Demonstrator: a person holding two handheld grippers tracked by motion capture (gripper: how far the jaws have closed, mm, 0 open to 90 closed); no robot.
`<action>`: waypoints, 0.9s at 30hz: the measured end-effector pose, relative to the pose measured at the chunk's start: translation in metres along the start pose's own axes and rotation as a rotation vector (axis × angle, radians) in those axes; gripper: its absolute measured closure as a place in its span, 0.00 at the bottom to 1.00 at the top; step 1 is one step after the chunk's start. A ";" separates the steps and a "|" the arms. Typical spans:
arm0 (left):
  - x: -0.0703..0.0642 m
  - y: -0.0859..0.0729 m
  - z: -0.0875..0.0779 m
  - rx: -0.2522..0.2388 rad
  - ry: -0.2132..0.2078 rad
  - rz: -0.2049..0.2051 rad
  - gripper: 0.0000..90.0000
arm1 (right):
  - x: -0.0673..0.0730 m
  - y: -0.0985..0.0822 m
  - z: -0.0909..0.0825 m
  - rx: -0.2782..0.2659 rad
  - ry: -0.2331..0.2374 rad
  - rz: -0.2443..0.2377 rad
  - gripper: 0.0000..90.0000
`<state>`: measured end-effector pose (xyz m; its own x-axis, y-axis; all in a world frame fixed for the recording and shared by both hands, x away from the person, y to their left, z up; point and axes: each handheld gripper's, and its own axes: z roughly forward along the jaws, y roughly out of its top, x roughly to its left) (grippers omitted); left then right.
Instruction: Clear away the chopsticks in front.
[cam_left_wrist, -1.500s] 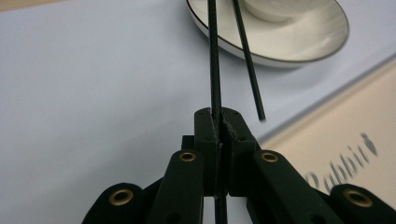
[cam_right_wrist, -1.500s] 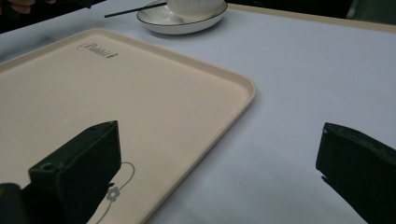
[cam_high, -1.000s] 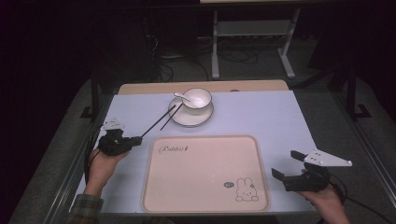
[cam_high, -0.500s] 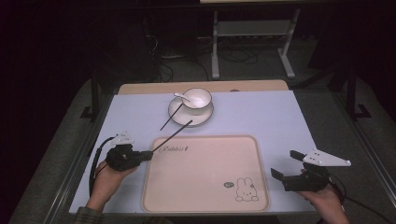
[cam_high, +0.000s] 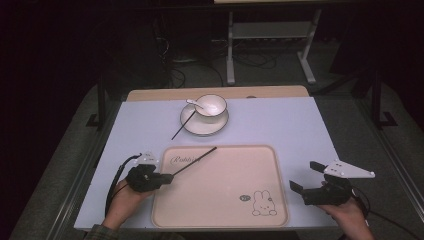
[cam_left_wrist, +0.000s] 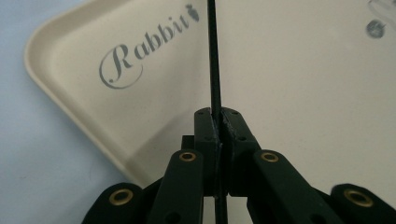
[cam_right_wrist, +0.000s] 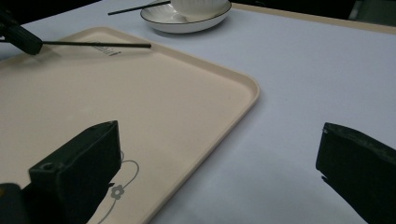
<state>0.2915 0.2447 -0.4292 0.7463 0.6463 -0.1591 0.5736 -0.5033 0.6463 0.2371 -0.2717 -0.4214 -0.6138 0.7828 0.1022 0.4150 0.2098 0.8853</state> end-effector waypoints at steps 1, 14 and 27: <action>0.000 0.000 0.002 0.005 0.003 -0.001 0.95 | 0.000 0.000 0.000 0.000 0.000 0.000 0.00; -0.003 -0.002 0.011 0.028 0.007 -0.001 0.94 | 0.000 0.000 0.000 -0.004 0.002 0.007 0.00; 0.005 0.010 0.009 -0.015 -0.043 -0.038 0.52 | 0.000 0.001 0.000 -0.008 0.002 0.008 0.00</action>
<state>0.3041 0.2375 -0.4299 0.7382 0.6394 -0.2148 0.5966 -0.4703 0.6503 0.2370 -0.2717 -0.4207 -0.6117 0.7834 0.1097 0.4146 0.1994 0.8879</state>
